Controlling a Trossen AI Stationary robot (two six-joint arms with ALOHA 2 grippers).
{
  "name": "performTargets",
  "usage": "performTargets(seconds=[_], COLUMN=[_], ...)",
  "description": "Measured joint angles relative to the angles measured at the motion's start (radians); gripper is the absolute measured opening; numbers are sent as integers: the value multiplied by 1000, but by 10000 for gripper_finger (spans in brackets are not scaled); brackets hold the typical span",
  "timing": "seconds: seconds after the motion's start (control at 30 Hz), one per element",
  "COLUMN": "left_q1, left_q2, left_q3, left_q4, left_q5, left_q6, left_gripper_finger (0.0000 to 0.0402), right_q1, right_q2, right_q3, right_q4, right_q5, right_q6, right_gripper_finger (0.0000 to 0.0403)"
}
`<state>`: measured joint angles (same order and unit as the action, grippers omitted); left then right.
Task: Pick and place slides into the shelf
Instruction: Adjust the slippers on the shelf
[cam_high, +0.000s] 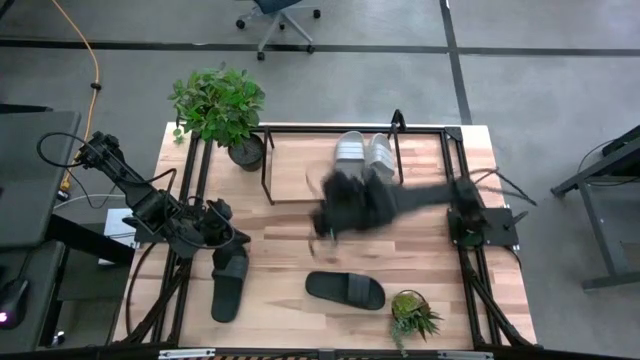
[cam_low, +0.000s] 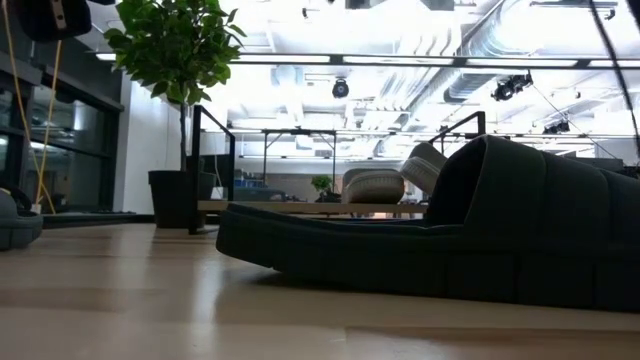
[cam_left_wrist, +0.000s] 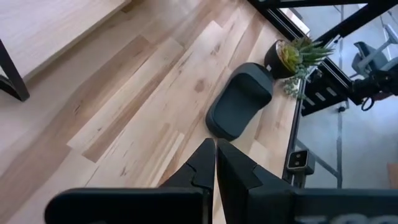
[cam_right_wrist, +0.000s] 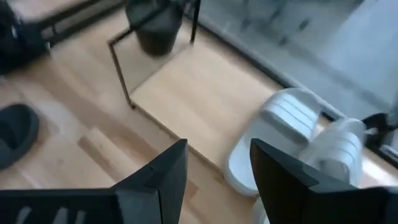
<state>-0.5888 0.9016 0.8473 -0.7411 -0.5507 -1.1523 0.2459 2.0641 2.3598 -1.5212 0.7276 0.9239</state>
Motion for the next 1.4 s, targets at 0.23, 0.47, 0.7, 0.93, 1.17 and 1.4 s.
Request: performTargets(seconds=[0.23, 0.47, 0.7, 0.93, 1.17, 1.4], left_q1=[0, 0, 0, 0, 0, 0], left_q2=[0, 0, 0, 9, 39, 91], left_q3=[0, 0, 0, 0, 0, 0], left_q4=[11, 10, 21, 92, 94, 87], left_q5=[54, 88, 47, -43, -150, -167], left_q6=[55, 90, 140, 213, 66, -82], left_gripper_finger=[5, 5, 5, 5, 5, 5], right_q1=[-310, -430, -524, -603, -765, -953], right_q2=[-102, -96, -48, -47, -46, -36], right_q3=[-75, -70, -138, -222, -236, -236], right_q4=[76, 67, -20, 71, 193, 217], right_q5=[-363, -414, -496, -561, -707, -911], right_q6=[-248, -393, -492, -716, -906, -1008], right_gripper_finger=[165, 165, 165, 165, 165, 165])
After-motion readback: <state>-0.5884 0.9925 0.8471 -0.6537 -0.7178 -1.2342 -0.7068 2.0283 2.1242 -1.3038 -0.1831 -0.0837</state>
